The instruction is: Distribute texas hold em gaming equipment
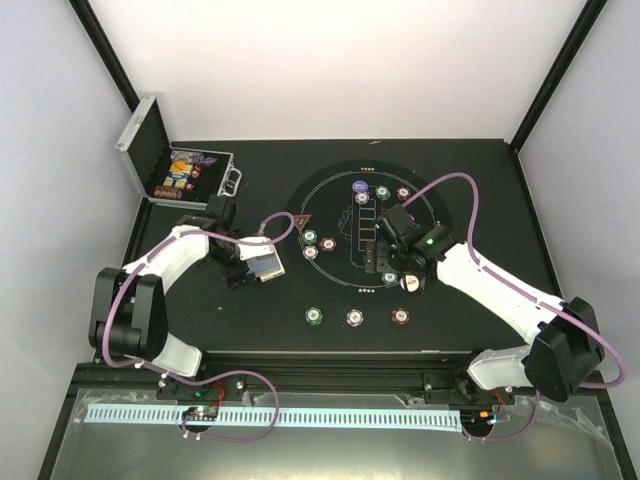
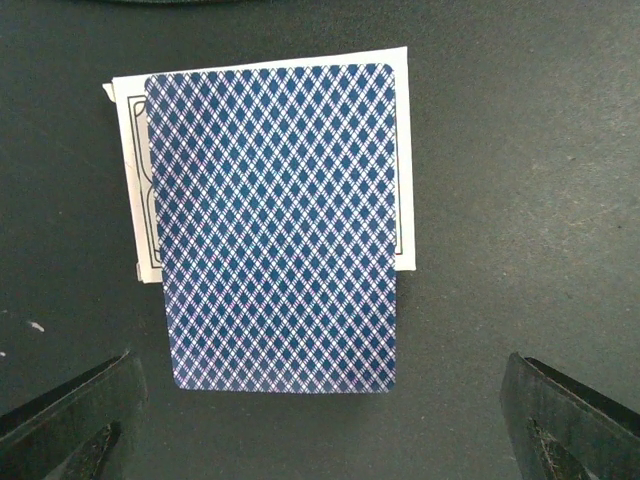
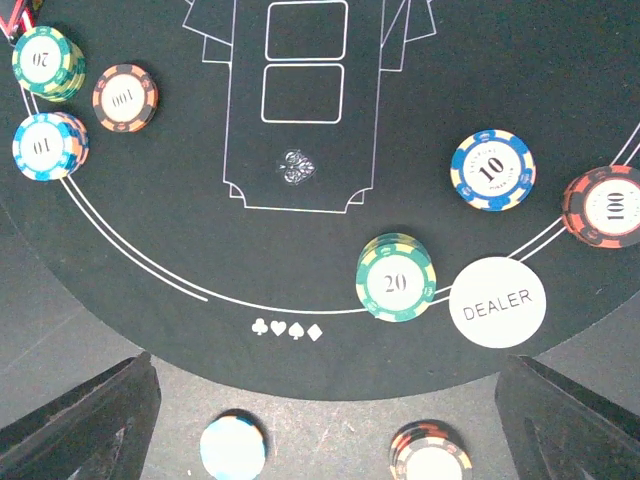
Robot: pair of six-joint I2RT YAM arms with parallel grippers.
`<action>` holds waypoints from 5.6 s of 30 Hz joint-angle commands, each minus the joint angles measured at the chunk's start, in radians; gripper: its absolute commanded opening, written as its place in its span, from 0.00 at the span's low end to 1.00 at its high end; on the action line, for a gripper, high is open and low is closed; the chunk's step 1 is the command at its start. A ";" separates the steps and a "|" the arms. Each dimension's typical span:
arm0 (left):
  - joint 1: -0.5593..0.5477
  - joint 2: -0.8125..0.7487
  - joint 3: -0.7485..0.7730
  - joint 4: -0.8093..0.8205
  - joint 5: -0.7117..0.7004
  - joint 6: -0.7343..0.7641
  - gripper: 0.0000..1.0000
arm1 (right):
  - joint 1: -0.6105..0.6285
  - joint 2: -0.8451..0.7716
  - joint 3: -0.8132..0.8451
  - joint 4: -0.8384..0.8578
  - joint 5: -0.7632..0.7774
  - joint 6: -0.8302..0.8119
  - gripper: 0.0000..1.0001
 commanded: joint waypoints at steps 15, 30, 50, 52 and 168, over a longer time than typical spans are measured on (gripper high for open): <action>0.040 0.081 0.066 0.004 0.077 0.037 0.99 | 0.054 -0.025 -0.009 0.002 -0.037 0.024 0.95; 0.046 0.123 0.092 -0.022 0.089 0.040 0.99 | 0.067 -0.023 -0.010 -0.008 -0.038 0.021 0.94; 0.058 0.180 0.094 0.010 0.096 0.047 0.99 | 0.068 0.001 0.013 -0.026 -0.049 0.010 0.94; 0.063 0.182 0.089 0.017 0.098 0.047 0.99 | 0.068 0.005 0.020 -0.030 -0.048 0.009 0.94; -0.146 -0.168 0.166 -0.314 0.246 0.062 0.02 | 0.133 0.174 -0.107 0.888 -0.738 0.336 0.77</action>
